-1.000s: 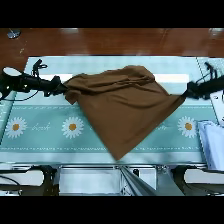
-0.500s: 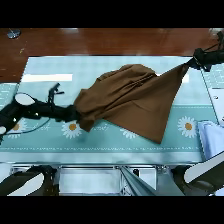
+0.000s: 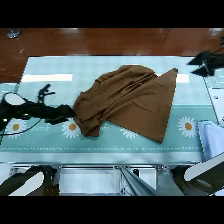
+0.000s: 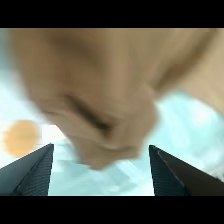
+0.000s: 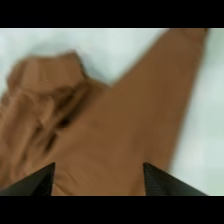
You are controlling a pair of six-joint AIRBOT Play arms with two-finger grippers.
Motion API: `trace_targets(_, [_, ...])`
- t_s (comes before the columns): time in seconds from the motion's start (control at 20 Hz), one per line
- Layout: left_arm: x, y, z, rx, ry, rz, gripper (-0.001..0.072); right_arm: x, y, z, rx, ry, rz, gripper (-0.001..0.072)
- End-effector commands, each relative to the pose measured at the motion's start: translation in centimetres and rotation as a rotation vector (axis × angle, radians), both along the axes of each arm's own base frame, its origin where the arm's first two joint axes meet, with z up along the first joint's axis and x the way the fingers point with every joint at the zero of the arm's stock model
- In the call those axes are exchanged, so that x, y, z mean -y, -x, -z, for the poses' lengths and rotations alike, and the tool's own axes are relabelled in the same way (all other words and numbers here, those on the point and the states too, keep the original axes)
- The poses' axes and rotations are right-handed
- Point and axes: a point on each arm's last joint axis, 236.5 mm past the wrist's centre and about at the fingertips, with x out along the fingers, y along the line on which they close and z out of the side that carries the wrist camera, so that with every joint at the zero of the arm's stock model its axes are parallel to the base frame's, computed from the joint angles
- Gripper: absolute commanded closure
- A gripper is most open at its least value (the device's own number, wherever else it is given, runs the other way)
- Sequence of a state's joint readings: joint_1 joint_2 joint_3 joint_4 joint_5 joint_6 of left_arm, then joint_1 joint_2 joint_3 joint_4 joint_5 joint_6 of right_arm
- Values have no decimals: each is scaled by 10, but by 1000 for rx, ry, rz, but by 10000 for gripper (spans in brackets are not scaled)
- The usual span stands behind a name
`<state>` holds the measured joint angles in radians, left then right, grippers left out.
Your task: Fold the shirts.
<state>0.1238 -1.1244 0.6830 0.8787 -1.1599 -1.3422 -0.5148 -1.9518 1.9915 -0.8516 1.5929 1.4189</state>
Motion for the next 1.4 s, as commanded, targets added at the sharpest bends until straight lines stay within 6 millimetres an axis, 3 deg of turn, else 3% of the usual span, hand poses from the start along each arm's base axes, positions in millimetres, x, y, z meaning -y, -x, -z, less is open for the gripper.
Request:
trace_targets(0.0, [-60, -6, 6, -49, -47, -192, 4, 57, 93, 17, -235, 202, 29, 82])
trace_targets(0.1, [-61, -14, 14, -38, -7, -264, 4, 58, 118, 28, -209, 181, 146, 82])
trace_targets(0.25, [-31, -29, 22, 4, 97, -225, 5, 11, 145, 42, -87, 83, 183, 82])
trace_targets(0.35, [-25, -42, 34, 10, 108, -256, 5, -22, 173, 51, -77, 42, 159, 82])
trace_targets(0.45, [-16, -49, 40, 4, 141, -260, 5, -41, 195, 55, -88, 26, 150, 82])
trace_targets(0.75, [25, -24, 65, -82, 163, -102, 13, -60, 218, 53, -90, 26, 159, 82])
trace_targets(0.8, [28, -24, 64, -65, 160, -67, 159, -63, 221, 53, -101, 16, 152, 82])
trace_targets(0.85, [31, -23, 61, -44, 166, -23, 569, -65, 225, 53, -118, 9, 141, 82])
trace_targets(0.9, [32, -24, 56, -17, 174, 19, 681, -66, 231, 55, -145, 13, 134, 82])
trace_targets(1.05, [33, -33, 41, 9, 196, 45, 681, -66, 267, 78, -321, 73, 113, 83])
trace_targets(1.2, [34, -35, 36, 16, 203, 56, 681, -103, 304, 103, -459, 67, 0, 83])
trace_targets(1.35, [34, -35, 36, 16, 203, 56, 680, -132, 317, 108, -485, 71, -120, 83])
